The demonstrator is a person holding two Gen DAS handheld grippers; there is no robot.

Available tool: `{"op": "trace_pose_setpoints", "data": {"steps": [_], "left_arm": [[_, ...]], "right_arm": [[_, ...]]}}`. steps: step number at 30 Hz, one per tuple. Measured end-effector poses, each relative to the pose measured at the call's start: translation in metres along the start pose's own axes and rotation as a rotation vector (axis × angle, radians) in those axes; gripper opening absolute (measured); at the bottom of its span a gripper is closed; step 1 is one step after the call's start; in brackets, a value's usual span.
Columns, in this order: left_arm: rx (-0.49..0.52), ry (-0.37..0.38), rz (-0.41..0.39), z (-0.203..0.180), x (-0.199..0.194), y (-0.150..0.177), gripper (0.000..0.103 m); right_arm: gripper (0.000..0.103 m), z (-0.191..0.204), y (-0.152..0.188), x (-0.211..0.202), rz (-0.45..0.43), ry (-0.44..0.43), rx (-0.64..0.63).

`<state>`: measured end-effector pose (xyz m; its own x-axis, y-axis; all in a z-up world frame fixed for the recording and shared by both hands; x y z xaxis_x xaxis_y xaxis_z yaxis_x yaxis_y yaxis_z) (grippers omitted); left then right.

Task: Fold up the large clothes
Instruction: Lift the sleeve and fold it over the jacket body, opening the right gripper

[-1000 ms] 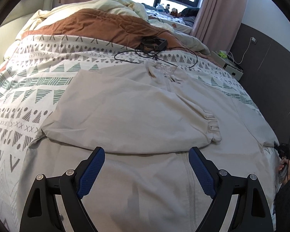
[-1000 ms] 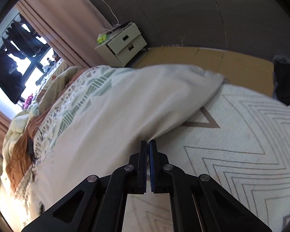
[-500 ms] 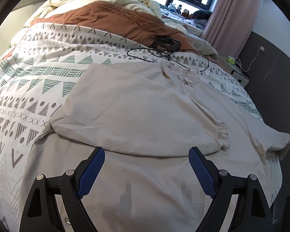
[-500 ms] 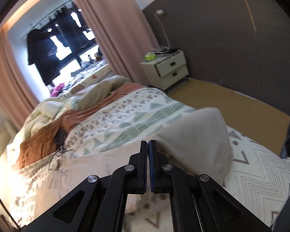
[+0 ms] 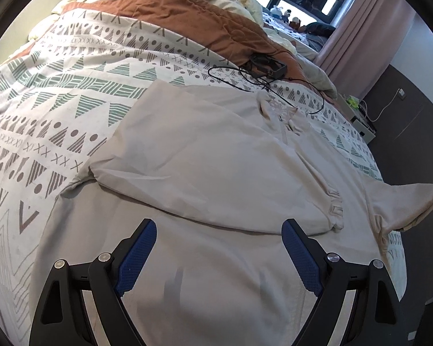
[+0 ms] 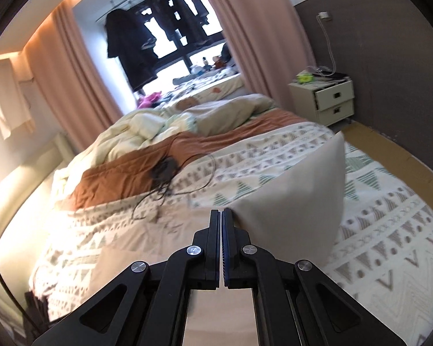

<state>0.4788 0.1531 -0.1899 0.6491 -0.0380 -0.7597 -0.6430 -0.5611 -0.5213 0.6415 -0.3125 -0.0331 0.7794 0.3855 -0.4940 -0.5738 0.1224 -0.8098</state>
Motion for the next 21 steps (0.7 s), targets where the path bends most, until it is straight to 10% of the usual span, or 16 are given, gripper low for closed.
{"op": "trace_pose_setpoints", "data": {"steps": [9,15,18,21], "left_arm": [[-0.035,0.029,-0.009,0.01,-0.012,-0.005,0.089],[-0.068,0.035,-0.006,0.022,-0.017,-0.007,0.089],[-0.081,0.043,-0.007,0.026,-0.018,-0.008,0.089],[-0.072,0.041,-0.008,0.026,-0.017,-0.009,0.089]], "right_arm": [[0.003,0.095,0.057,0.054,0.125,-0.122,-0.085],[0.007,0.074,0.083,0.083,0.204,0.063,-0.059],[0.068,0.03,0.091,0.087,0.215,0.11,0.042],[0.076,-0.018,0.095,0.086,0.194,0.143,0.139]]}}
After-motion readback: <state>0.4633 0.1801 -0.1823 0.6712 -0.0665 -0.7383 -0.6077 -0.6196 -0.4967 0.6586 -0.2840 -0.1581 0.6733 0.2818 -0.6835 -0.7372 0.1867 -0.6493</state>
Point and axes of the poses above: each gripper's, at about its wrist camera, not at the fingertips, and x roughly the way its jaws point, z to its left, y to its underside, the point moved 4 cm from there along x, roughly the way its jaws point, and after that the axes turned 5 degrees about -x, right-handed, at the moved point
